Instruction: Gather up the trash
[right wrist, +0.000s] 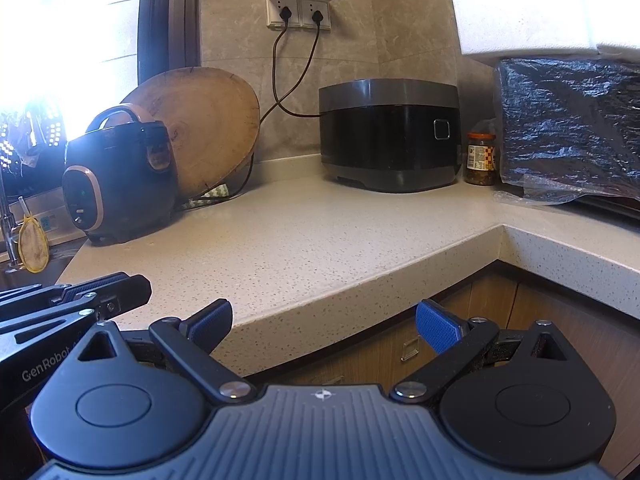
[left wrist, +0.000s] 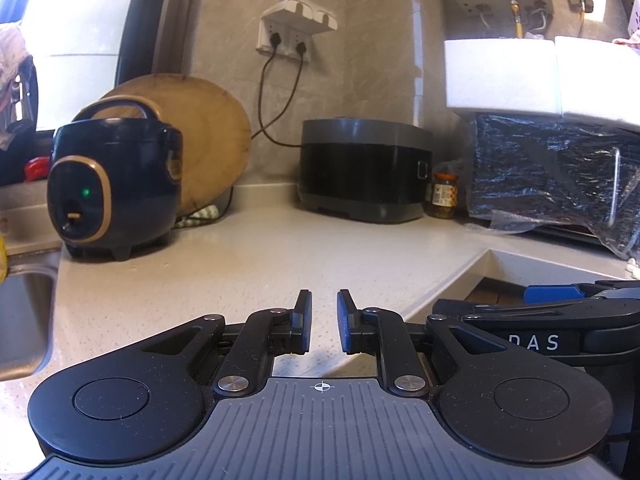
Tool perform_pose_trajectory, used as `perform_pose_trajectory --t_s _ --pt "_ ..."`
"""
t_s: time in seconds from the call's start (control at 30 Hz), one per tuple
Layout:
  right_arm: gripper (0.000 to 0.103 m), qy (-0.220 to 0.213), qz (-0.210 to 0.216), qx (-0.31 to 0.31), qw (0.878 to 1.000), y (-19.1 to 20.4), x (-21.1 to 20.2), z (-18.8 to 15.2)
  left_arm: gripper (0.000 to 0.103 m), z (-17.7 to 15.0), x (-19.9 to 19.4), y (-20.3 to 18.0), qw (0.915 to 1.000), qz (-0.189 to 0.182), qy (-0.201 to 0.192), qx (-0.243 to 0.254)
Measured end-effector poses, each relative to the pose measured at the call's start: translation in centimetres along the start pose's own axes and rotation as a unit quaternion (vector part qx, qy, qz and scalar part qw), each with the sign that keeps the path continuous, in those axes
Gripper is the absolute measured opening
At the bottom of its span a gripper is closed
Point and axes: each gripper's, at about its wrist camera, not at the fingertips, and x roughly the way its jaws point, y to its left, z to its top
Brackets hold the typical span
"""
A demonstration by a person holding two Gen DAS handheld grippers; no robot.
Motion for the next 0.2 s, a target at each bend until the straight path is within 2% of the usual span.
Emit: perform_pose_trajectory --t_s 0.2 --pt "0.100 -0.001 -0.012 -0.007 1.000 0.14 0.60 0.14 0.018 0.20 0.64 0.25 1.0000 -0.003 0.008 0.001"
